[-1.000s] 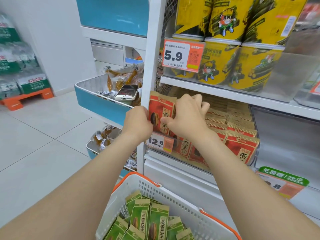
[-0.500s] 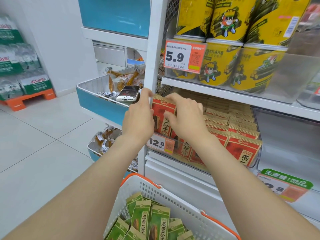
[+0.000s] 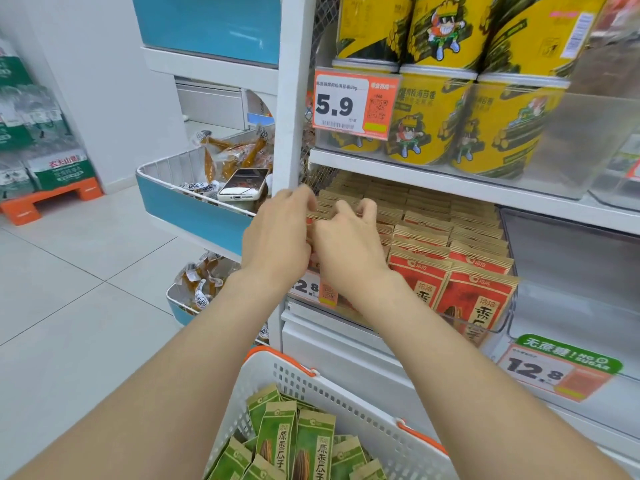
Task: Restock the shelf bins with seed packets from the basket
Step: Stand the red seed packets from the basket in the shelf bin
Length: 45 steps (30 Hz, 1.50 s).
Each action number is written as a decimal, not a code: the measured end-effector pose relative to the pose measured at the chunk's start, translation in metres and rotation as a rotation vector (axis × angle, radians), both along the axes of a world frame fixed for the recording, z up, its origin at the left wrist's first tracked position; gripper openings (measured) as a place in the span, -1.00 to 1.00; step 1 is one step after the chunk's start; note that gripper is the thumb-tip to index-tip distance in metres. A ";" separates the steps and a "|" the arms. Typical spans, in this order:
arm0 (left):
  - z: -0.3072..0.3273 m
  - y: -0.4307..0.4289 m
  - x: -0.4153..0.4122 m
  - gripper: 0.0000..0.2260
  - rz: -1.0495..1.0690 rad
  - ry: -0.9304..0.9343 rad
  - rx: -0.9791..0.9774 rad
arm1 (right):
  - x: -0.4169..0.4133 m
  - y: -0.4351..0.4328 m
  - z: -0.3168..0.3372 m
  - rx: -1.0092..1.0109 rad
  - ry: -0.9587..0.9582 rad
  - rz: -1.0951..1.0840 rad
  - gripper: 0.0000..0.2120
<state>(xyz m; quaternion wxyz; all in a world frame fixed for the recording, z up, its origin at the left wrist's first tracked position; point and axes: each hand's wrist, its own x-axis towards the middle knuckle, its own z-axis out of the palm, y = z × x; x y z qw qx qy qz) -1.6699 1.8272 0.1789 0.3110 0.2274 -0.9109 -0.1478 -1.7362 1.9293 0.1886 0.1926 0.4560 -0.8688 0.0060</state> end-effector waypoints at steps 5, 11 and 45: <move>-0.008 0.001 -0.007 -0.73 0.138 -0.075 -0.085 | 0.001 0.006 -0.014 -0.081 0.076 -0.040 -0.75; -0.012 0.004 -0.011 -0.70 0.037 -0.063 -0.290 | -0.009 0.051 -0.001 -0.335 -0.023 -0.148 -0.60; -0.009 0.064 -0.006 -0.73 -0.311 0.033 -0.236 | -0.024 0.125 -0.026 -0.574 0.054 -0.156 -0.73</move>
